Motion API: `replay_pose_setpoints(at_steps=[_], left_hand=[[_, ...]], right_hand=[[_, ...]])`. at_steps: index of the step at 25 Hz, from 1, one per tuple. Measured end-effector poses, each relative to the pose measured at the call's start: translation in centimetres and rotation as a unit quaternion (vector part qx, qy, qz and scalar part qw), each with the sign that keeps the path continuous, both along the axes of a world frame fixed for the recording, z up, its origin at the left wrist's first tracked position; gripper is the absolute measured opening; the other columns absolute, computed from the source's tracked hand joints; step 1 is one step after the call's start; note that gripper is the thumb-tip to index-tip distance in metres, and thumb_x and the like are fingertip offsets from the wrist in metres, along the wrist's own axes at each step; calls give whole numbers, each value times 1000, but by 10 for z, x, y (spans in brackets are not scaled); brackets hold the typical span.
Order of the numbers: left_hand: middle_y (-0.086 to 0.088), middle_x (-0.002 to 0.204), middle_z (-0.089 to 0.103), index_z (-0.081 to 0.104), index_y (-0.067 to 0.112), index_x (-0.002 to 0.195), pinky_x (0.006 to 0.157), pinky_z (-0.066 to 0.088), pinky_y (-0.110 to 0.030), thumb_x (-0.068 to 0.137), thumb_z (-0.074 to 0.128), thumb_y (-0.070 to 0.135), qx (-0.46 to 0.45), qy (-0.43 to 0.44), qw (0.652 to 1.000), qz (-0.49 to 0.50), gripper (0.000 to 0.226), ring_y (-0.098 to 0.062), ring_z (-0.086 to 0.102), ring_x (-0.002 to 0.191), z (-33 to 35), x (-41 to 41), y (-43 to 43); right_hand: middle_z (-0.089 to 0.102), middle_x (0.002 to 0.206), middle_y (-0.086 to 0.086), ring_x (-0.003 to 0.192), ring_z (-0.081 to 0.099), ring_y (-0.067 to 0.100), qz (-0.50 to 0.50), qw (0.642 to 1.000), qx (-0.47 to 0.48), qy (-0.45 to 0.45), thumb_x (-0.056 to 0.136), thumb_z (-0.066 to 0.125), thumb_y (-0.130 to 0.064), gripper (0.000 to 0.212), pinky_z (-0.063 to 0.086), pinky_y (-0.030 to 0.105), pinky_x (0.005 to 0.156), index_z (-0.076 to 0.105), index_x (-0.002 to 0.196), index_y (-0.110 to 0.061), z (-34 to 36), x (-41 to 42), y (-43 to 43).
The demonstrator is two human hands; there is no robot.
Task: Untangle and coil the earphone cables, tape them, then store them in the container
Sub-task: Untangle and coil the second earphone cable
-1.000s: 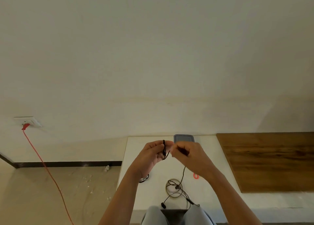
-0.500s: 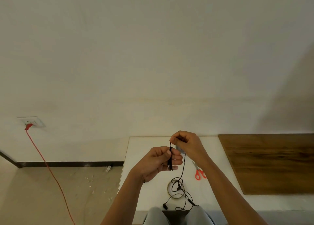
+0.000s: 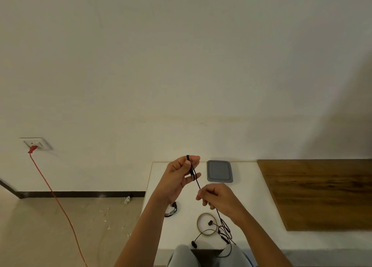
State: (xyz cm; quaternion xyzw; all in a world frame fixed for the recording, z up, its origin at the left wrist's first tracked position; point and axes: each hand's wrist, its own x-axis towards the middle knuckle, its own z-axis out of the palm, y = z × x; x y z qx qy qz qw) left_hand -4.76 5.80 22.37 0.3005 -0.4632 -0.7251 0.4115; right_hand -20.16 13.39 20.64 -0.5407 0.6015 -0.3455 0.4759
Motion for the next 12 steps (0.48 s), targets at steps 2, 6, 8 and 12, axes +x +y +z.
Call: replay_pose_setpoints(at_steps=[2,6,8,12], left_hand=[[-2,120,67,67,11,108,100,47,-44,101,41,11,-22,-54,998,6,26,-14,55,123,-5,2,-2],[-7,103,67,70,13,104,93,46,-41,101,44,15,-49,-149,985,-68,27,-22,58,100,-11,7,6],[-13,106,68,67,5,107,96,47,-46,101,42,11,-25,-159,981,-107,27,-25,62,108,-9,5,13],[-19,110,67,66,2,105,97,49,-50,101,35,3,11,-125,977,-175,31,-33,62,113,4,1,23]], right_hand=[[73,80,3,65,61,4,20,999,-15,27,92,58,-22,22,49,19,61,74,77,-21,13,0,6],[64,64,-4,60,54,2,-15,997,-68,-20,91,57,-17,23,45,19,59,70,73,-12,49,-5,1],[63,61,-8,59,54,3,-19,995,-96,-19,91,56,-15,24,45,20,60,68,70,-14,58,-6,-9],[64,65,-13,66,58,3,-33,989,-145,20,92,57,-14,25,46,16,67,65,70,-24,56,-9,-28]])
